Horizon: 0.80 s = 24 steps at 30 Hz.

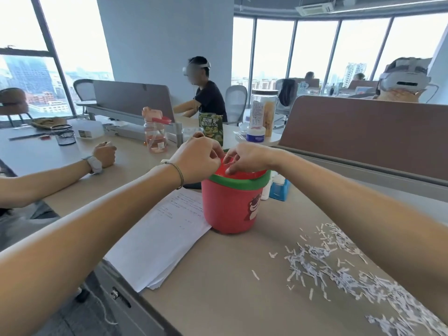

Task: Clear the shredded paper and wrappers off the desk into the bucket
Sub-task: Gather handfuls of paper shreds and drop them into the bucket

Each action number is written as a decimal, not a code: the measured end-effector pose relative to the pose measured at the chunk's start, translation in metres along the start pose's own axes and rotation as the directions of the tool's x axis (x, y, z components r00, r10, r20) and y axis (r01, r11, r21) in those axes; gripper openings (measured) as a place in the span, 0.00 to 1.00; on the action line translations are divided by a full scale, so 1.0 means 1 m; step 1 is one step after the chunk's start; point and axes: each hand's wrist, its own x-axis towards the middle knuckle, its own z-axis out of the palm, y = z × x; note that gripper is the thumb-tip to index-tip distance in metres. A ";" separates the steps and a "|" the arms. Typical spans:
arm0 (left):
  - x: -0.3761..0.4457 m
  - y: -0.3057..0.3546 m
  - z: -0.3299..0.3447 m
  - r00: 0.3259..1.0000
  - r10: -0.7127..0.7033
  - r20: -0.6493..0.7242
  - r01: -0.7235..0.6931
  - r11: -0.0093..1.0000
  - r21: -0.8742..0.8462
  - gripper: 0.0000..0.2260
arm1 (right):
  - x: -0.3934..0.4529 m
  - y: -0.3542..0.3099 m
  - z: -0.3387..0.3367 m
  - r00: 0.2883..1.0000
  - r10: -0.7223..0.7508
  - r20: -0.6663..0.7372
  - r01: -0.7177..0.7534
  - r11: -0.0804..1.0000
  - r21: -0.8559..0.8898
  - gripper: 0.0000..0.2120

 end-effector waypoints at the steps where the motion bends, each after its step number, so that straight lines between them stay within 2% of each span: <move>1: -0.002 0.004 -0.002 1.000 0.003 -0.001 -0.003 1.000 0.000 0.12 | -0.007 -0.001 -0.003 1.000 -0.015 0.021 0.014 1.000 0.025 0.21; 4: -0.007 0.019 -0.004 1.000 0.018 -0.005 -0.018 1.000 -0.023 0.11 | -0.031 0.003 -0.012 0.999 -0.049 -0.006 0.049 0.995 0.091 0.20; 8: -0.019 0.047 0.002 0.999 0.040 -0.009 -0.041 0.997 -0.065 0.10 | -0.076 0.015 -0.017 0.984 -0.023 -0.175 0.053 0.984 0.169 0.13; 12: -0.045 0.081 0.020 0.995 0.095 -0.040 -0.098 0.990 -0.097 0.11 | -0.131 0.037 -0.006 0.913 0.043 -0.405 0.029 0.985 0.168 0.13; 14: -0.061 0.096 0.036 0.989 0.149 -0.015 -0.150 0.980 -0.133 0.12 | -0.155 0.052 0.007 0.886 0.088 -0.455 -0.002 0.982 0.187 0.14; 19: -0.098 0.112 0.098 0.958 0.227 0.176 -0.199 0.966 -0.162 0.17 | -0.203 0.097 0.049 0.870 0.252 -0.423 -0.160 0.957 0.241 0.14; 22: -0.113 0.104 0.148 0.886 0.255 0.386 -0.214 0.966 -0.147 0.29 | -0.228 0.120 0.068 0.859 0.334 -0.388 -0.227 0.928 0.296 0.15; 24: -0.120 0.098 0.181 0.835 0.280 0.473 -0.261 0.959 -0.108 0.37 | -0.243 0.135 0.076 0.850 0.363 -0.382 -0.259 0.919 0.297 0.15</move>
